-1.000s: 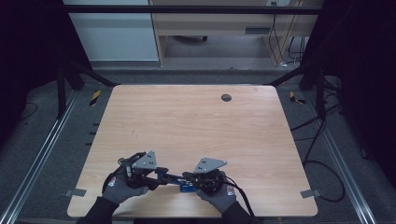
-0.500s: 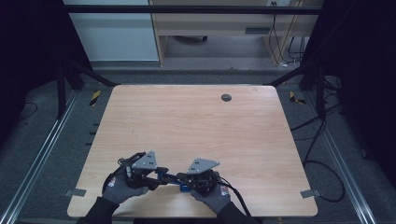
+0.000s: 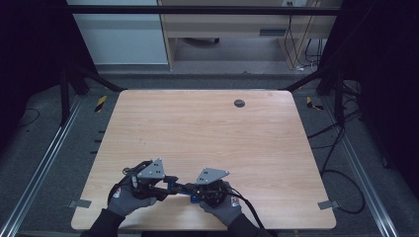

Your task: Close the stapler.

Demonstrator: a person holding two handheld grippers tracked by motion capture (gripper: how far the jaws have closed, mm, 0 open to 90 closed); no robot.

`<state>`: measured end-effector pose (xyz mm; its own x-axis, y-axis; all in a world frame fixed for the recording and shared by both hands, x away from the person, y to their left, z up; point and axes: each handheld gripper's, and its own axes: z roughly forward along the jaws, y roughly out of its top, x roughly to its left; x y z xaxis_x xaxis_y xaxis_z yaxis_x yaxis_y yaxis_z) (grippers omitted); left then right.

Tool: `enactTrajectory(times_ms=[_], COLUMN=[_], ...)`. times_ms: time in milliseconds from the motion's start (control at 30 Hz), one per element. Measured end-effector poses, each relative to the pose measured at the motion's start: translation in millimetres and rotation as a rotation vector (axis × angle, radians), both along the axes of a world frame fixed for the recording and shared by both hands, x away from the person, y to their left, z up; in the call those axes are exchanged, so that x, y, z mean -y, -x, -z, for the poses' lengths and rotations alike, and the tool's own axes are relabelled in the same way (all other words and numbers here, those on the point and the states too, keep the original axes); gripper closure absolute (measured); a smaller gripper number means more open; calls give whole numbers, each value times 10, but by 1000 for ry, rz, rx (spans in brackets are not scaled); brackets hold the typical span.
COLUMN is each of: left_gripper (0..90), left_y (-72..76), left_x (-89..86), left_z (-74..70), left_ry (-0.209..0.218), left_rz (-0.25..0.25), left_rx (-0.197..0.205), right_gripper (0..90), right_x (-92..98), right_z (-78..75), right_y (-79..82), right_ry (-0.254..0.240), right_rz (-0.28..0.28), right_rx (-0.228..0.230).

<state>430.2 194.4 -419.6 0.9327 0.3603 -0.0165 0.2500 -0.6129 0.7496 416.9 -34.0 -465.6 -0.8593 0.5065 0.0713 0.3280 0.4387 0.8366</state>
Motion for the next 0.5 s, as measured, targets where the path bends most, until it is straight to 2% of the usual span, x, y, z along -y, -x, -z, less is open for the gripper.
enactTrajectory(times_ms=[133, 233, 400, 500], left_gripper=[581, 574, 565, 560], left_y=[15, 17, -16, -52], left_x=[-95, -174, -318, -406], left_z=[-99, -152, -178, -154], left_ry=[55, 79, 120, 135], left_rz=[-35, -71, -177, -245], left_rx=[19, 35, 63, 65], right_gripper=[900, 900, 900, 900], right_x=[-1, 2, 6, 10], right_z=[4, 4, 5, 5], right_y=[3, 3, 1, 4], right_ry=[-2, -2, -3, -4], right_rz=[2, 0, 0, 1], right_rx=[0, 2, 1, 1])
